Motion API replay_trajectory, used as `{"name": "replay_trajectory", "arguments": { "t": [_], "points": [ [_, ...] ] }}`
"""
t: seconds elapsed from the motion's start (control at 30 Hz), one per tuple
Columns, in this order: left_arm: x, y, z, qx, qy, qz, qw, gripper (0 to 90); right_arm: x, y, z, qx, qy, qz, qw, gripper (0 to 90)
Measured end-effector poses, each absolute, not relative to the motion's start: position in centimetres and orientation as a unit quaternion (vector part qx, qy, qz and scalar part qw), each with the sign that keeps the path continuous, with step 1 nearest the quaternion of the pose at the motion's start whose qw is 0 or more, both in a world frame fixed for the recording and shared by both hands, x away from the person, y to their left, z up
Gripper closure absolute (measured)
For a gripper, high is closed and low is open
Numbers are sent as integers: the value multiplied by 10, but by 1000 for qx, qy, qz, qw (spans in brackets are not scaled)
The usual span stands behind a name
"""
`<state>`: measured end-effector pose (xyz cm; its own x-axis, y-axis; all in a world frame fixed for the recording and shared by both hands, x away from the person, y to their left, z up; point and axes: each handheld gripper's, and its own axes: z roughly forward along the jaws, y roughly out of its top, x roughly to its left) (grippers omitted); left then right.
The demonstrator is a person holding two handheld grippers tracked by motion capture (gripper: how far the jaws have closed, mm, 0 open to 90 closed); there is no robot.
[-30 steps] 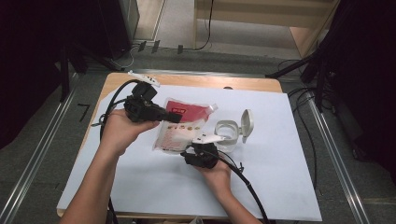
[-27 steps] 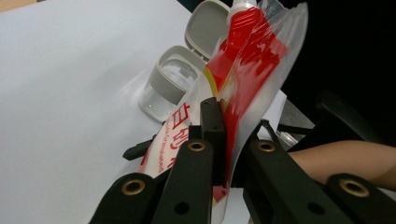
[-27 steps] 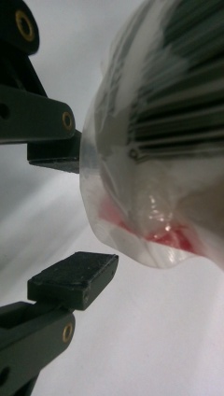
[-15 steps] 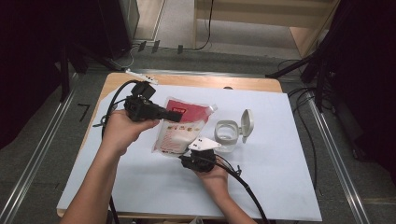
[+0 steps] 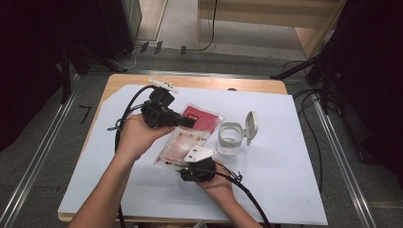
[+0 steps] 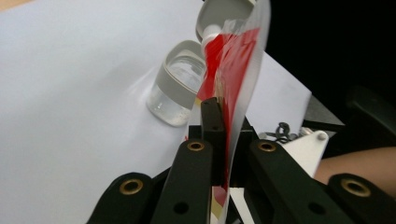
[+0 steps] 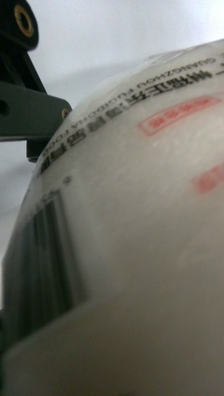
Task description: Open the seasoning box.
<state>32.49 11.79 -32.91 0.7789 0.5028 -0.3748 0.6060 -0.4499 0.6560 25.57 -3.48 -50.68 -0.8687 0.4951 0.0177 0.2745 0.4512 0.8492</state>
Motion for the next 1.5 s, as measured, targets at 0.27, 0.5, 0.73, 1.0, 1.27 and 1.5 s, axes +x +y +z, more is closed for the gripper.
{"name": "replay_trajectory", "arguments": {
  "t": [0.27,0.5,0.73,1.0,1.27,1.5],
  "points": [
    [322,108,-334,856,306,-39,415,900,253,-36,-504,246,836,484,74,524],
    [322,103,-340,873,299,-39,384,870,252,-40,-503,261,823,503,44,538],
    [326,105,-349,865,296,-72,400,886,251,-50,-497,257,818,513,36,538],
    [323,93,-351,862,319,-73,388,900,247,-47,-496,250,828,500,42,498],
    [321,81,-355,862,317,-69,389,893,244,-46,-495,272,814,512,22,534],
    [318,81,-353,893,249,-58,370,723,245,-51,-493,290,792,538,0,554]
  ]
}}
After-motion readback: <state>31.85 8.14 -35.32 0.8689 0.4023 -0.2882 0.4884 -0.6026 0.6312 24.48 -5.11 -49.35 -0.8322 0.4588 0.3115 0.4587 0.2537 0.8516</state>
